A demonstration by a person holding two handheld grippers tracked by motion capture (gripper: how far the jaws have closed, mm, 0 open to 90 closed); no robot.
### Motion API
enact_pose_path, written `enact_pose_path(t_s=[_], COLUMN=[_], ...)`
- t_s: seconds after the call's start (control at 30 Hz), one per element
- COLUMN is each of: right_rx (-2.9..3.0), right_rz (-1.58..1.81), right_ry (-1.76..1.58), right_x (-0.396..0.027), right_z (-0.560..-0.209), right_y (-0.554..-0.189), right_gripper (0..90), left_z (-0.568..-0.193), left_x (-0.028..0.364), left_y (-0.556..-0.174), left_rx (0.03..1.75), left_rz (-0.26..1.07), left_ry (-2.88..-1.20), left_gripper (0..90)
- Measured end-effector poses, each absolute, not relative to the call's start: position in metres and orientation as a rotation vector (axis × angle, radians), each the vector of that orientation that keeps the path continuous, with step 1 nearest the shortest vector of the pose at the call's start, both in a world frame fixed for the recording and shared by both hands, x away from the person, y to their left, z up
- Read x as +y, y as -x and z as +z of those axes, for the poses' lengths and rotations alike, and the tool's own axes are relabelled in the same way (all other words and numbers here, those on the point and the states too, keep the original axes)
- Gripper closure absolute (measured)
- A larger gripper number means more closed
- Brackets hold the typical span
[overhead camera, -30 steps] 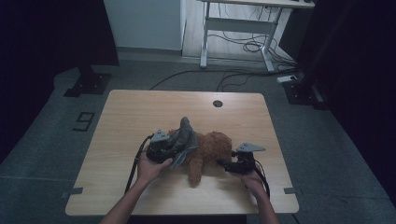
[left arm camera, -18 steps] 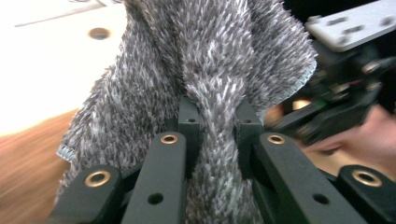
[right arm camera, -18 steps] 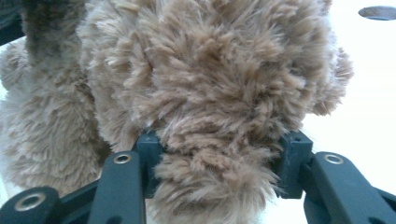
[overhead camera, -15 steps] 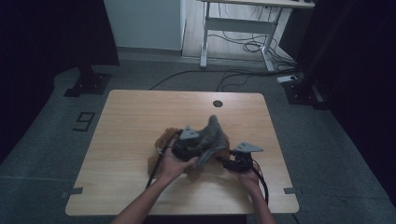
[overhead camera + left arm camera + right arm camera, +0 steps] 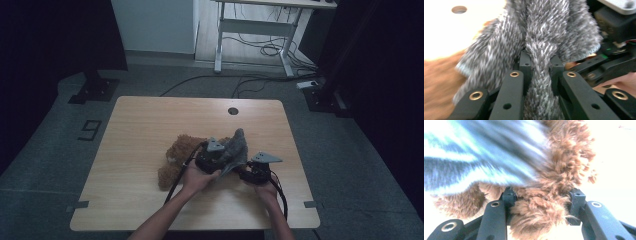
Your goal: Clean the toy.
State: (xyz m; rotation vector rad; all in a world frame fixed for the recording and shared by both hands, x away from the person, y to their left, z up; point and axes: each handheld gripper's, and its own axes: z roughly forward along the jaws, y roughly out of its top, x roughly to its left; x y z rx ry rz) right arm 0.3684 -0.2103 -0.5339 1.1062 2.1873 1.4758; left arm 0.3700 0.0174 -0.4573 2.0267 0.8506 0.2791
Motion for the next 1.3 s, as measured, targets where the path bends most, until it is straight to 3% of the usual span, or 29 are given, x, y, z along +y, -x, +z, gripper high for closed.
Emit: enact_pose_path(t_s=[0.47, 0.93, 1.1, 1.3], right_rx=[2.196, 2.199, 2.203, 2.180], right_rz=[1.501, 1.508, 1.505, 1.503], right_ry=[-1.104, -1.106, -1.115, -1.139], right_x=[-0.213, -0.215, -0.216, -0.217], right_z=[-0.536, -0.537, -0.539, -0.540], right_y=[-0.369, -0.370, -0.371, -0.373], right_gripper=[54.9, 54.7, 54.8, 54.8], left_z=[-0.452, -0.462, -0.501, -0.492], left_x=[0.123, 0.167, 0.185, 0.178], left_y=[-0.386, -0.384, -0.388, -0.395], left_rx=[1.050, 1.187, 1.281, 1.267], left_rz=[0.310, 0.425, 0.319, 0.295], left_ry=[-1.882, -1.852, -1.867, -1.871], left_gripper=[78.0, 78.0, 78.2, 78.3])
